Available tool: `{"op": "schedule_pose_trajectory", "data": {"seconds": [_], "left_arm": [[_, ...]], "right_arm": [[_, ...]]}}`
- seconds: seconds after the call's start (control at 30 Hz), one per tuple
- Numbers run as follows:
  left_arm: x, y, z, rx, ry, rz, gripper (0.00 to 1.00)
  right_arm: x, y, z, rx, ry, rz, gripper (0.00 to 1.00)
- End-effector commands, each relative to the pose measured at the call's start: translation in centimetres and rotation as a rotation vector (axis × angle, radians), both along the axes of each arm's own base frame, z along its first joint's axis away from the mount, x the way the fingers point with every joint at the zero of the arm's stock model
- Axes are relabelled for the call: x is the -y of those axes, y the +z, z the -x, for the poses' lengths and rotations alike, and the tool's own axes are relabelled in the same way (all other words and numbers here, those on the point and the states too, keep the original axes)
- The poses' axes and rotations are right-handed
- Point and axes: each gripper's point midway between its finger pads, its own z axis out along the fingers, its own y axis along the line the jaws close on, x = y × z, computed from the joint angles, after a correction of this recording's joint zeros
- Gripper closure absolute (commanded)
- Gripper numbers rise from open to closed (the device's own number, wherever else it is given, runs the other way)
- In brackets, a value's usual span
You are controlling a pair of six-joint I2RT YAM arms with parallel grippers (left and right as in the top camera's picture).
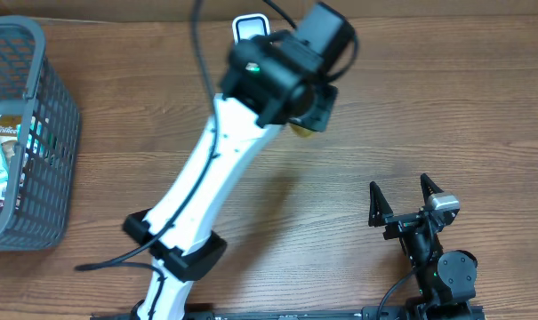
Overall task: Scan the item barcode
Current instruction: 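Carry the bottle right toward the white scanner with the left gripper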
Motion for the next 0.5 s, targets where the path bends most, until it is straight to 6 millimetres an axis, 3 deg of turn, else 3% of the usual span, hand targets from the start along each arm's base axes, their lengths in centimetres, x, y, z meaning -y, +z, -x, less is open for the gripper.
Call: {"op": "schedule_pose_trajectory", "data": {"seconds": [0.0, 0.23, 0.47], "left_arm": [[0.9, -1.1, -0.6, 0.013, 0.039, -0.027, 0.78], [2.2, -3.7, -1.0, -0.035, 0.092, -0.039, 0.82], [1.7, -3.9, -1.8, -0.006, 0.161, -0.052, 0.81]], "right_arm": [[-0.1, -0.2, 0.0, 0.001, 0.007, -0.001, 0.00], [-0.1, -0.2, 0.0, 0.001, 0.007, -0.001, 0.00], [-0.1, -0.2, 0.0, 0.001, 0.007, -0.001, 0.00]]}}
